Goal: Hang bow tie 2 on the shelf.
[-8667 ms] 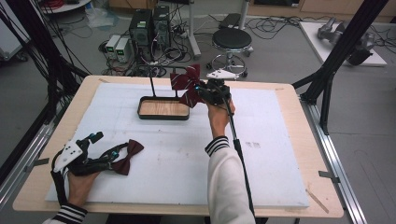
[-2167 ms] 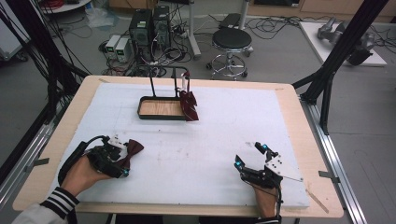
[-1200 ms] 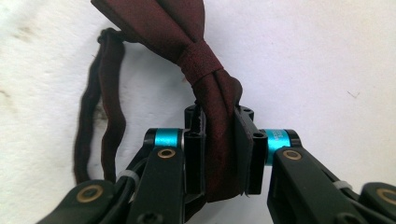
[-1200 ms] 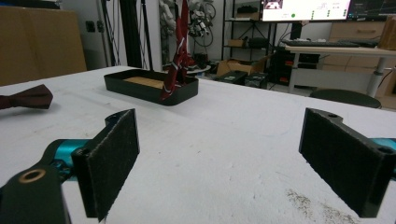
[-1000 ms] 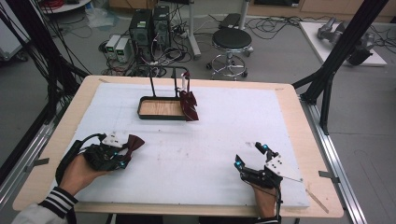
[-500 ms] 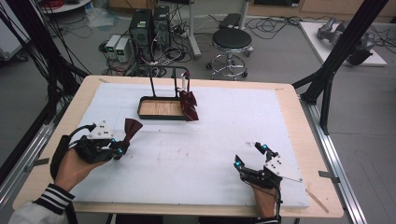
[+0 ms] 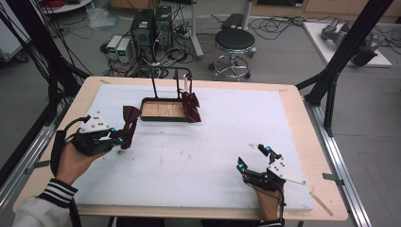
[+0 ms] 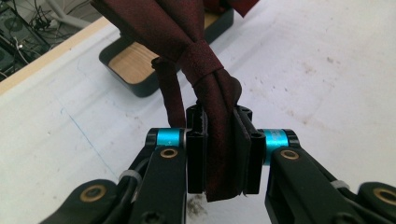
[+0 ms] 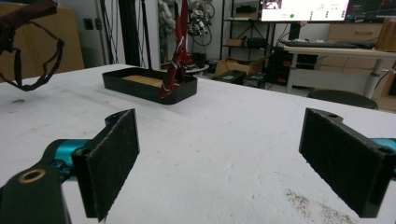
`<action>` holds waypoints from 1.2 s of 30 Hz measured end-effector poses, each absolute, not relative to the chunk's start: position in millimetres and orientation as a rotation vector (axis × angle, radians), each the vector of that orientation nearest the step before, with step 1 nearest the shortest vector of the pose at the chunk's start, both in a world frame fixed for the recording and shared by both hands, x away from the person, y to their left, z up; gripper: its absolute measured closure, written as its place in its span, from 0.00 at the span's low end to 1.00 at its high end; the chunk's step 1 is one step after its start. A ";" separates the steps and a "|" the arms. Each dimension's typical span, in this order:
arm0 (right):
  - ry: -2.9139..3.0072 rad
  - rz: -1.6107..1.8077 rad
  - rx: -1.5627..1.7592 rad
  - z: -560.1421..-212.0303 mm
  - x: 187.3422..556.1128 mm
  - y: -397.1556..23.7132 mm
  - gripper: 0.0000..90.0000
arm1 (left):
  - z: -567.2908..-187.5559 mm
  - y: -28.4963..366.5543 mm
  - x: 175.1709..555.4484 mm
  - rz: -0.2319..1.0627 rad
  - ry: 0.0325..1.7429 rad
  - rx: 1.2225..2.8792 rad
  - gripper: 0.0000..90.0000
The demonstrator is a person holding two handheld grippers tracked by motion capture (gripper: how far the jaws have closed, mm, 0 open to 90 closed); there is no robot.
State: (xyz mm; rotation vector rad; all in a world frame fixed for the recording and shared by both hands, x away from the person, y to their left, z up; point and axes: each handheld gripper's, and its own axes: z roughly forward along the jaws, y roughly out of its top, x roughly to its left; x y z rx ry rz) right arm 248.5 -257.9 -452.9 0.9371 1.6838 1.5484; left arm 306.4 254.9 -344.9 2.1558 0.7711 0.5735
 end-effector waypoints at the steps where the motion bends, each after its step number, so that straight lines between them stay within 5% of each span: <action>1: 1.684 1.548 0.937 -452.9 248.5 -257.9 0.13 | -344.3 255.3 307.6 0.572 0.772 2.146 0.85; 36: 1.688 1.525 0.931 -452.8 248.4 -256.0 0.13 | -321.3 257.9 359.1 0.537 0.696 1.953 0.85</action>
